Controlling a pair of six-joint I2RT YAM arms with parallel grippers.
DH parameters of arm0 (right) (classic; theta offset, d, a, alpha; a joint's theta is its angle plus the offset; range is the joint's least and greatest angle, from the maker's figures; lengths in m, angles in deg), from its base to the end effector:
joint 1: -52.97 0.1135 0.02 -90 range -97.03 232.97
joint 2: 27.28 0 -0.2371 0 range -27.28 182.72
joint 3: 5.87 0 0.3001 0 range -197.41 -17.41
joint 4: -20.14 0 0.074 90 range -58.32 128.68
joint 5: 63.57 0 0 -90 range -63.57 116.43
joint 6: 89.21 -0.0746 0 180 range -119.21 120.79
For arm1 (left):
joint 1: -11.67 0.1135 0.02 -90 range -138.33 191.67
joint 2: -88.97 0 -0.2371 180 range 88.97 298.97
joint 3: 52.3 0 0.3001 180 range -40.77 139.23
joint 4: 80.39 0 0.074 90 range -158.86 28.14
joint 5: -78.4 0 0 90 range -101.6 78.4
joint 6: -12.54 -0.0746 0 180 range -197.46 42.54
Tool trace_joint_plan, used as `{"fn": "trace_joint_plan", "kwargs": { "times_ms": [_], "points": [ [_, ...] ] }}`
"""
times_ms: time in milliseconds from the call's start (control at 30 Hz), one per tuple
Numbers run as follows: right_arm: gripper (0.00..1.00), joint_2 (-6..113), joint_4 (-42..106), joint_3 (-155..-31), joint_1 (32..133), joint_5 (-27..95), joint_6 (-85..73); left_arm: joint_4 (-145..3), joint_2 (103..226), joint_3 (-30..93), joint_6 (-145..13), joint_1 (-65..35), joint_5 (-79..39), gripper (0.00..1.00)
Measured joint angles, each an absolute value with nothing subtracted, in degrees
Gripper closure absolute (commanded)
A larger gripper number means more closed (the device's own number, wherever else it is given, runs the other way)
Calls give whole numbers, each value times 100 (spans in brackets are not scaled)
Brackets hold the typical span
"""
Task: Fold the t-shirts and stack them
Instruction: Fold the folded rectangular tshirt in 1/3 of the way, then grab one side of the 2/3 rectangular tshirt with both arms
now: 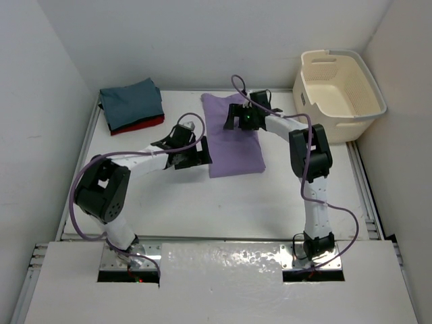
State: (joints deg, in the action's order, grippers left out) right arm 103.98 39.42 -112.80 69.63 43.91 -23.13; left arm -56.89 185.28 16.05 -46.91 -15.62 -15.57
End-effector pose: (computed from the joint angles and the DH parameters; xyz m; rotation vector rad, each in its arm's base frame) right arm 0.5252 0.1806 0.0680 -0.0058 2.3969 0.7003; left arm 0.3563 -0.1896 0.0924 -0.0415 2.5385 -0.5062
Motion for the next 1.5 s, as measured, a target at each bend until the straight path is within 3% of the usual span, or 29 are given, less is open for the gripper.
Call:
{"fn": "trace_joint_plan", "kwargs": {
  "times_ms": [200, 433, 500, 633, 833, 867, 900, 1033, 1167, 1267, 1500],
  "points": [
    [1, 10326, 3711, -11296, 7031, 3595, -2318, -5663, 18451, 1587, -4654, -1647, -1568, 0],
    [1, 8392, 3765, -9352, 7027, 3081, -2071, -5820, 18539, 1592, -4698, -1800, -1762, 1],
    [1, 7673, 3813, -8727, 7001, 2974, -2031, -5892, 18676, 1592, -4713, -1875, -1815, 7],
    [1, 6486, 3851, -7508, 6878, 2935, -2044, -6006, 19046, 1592, -4750, -1968, -2007, 32],
    [5, 6127, 4111, -6417, 6721, 3099, -2143, -6183, 19251, 1620, -4816, -1995, -2125, 58],
    [8, 6127, 4122, -6310, 6710, 3164, -2176, -6181, 19264, 1620, -4814, -2003, -2121, 60],
    [10, 6127, 4113, -6220, 6706, 3230, -2213, -6185, 19291, 1620, -4827, -2019, -2114, 68],
    [17, 6215, 3872, -6002, 6688, 3433, -2392, -6303, 19400, 1631, -4851, -2067, -2132, 75],
    [28, 6462, 3545, -5927, 6662, 3534, -2525, -6367, 19490, 1664, -4851, -2091, -2119, 100],
    [36, 6665, 3254, -5932, 6640, 3573, -2613, -6408, 19516, 1668, -4868, -2093, -2108, 100],
    [73, 6862, 2681, -5829, 6616, 3647, -2597, -6456, 19520, 1668, -4868, -2095, -2108, 100]
  ]
}}
